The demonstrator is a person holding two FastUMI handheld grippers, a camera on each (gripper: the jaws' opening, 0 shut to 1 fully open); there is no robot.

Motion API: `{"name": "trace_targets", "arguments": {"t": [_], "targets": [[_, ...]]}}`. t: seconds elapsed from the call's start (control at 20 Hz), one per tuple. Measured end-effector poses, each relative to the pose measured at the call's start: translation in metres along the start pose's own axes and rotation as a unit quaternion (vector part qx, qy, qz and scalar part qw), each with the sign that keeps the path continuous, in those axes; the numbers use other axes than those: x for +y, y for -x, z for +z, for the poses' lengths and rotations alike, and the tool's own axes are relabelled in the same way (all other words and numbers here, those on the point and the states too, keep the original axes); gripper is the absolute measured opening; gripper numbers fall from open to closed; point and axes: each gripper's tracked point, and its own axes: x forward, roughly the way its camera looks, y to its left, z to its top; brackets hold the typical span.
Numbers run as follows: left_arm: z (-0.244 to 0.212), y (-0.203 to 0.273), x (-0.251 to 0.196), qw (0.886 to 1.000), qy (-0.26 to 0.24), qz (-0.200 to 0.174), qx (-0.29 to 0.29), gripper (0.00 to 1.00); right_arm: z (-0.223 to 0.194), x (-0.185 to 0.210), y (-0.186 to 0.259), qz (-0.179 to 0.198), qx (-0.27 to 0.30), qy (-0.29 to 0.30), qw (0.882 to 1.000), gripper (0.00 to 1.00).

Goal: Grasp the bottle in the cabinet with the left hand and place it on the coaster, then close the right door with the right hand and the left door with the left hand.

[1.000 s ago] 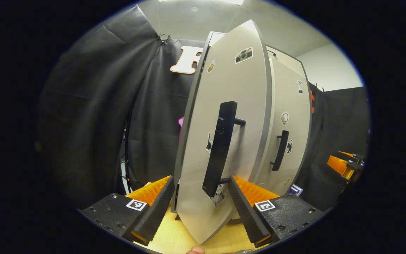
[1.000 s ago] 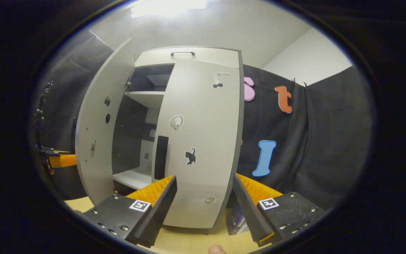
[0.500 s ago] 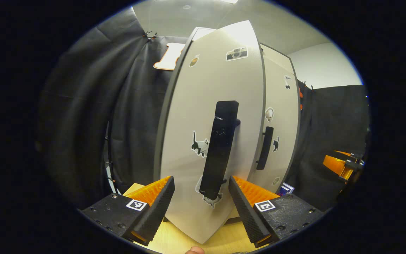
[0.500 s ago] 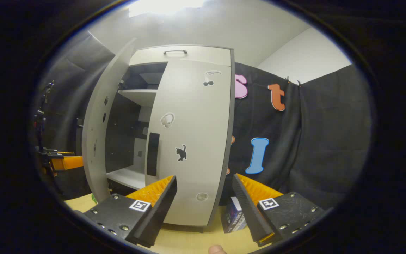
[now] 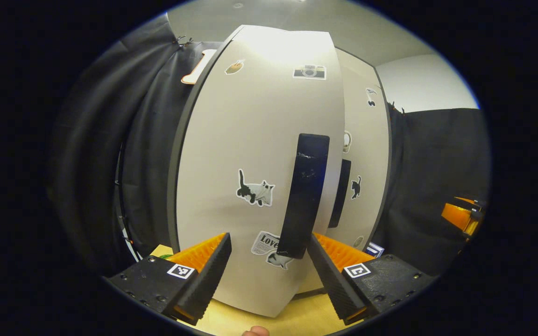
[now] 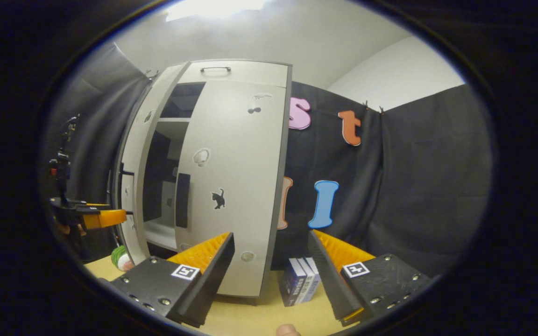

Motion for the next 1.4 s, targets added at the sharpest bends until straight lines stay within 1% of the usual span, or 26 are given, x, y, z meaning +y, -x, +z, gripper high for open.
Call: {"name": "trace_targets", "arguments": {"t": [0.15,0.2,0.25,0.4,0.65,0.85,0.9,0.95,1.0,1.05,1.25,1.4], "targets": [[0.001,-0.013,-0.001,1.000,0.007,-0.009,0.003,1.00,-0.002,-0.010,0.001,-0.015,0.002,0.000,1.000,0.96],[0.000,-0.014,-0.003,1.000,0.007,-0.012,0.004,1.00,-0.003,-0.015,0.003,-0.019,0.003,-0.001,1.000,0.93],[0.000,-0.017,-0.004,1.000,0.004,-0.014,0.004,1.00,-0.004,-0.021,0.005,-0.023,0.004,-0.002,1.000,0.96],[0.000,-0.026,-0.008,1.000,-0.002,-0.016,0.006,1.00,-0.008,-0.028,0.005,-0.033,0.009,-0.002,0.999,0.96],[-0.002,-0.034,-0.011,1.000,0.017,-0.018,0.013,1.00,-0.012,-0.042,0.010,-0.051,0.014,-0.003,0.999,0.96],[-0.001,-0.040,-0.012,1.000,0.006,-0.017,0.015,1.00,-0.015,-0.053,0.014,-0.066,0.016,-0.004,0.998,0.96],[-0.001,-0.041,-0.012,1.000,0.005,-0.017,0.016,1.00,-0.016,-0.055,0.015,-0.069,0.017,-0.004,0.997,0.94],[-0.001,-0.042,-0.013,1.000,0.005,-0.016,0.016,1.00,-0.017,-0.057,0.015,-0.071,0.018,-0.004,0.997,0.96],[-0.001,-0.043,-0.013,1.000,0.008,-0.016,0.017,1.00,-0.017,-0.059,0.016,-0.073,0.018,-0.004,0.997,0.94],[-0.002,-0.043,-0.014,1.000,0.012,-0.016,0.020,1.00,-0.017,-0.060,0.016,-0.074,0.018,-0.004,0.997,0.96],[-0.007,-0.041,-0.016,0.999,0.031,-0.016,0.031,1.00,-0.018,-0.065,0.014,-0.076,0.019,0.000,0.997,0.96],[-0.006,-0.029,-0.020,0.999,0.028,-0.016,0.032,0.97,-0.016,-0.062,0.011,-0.068,0.017,-0.004,0.998,0.96]]}}
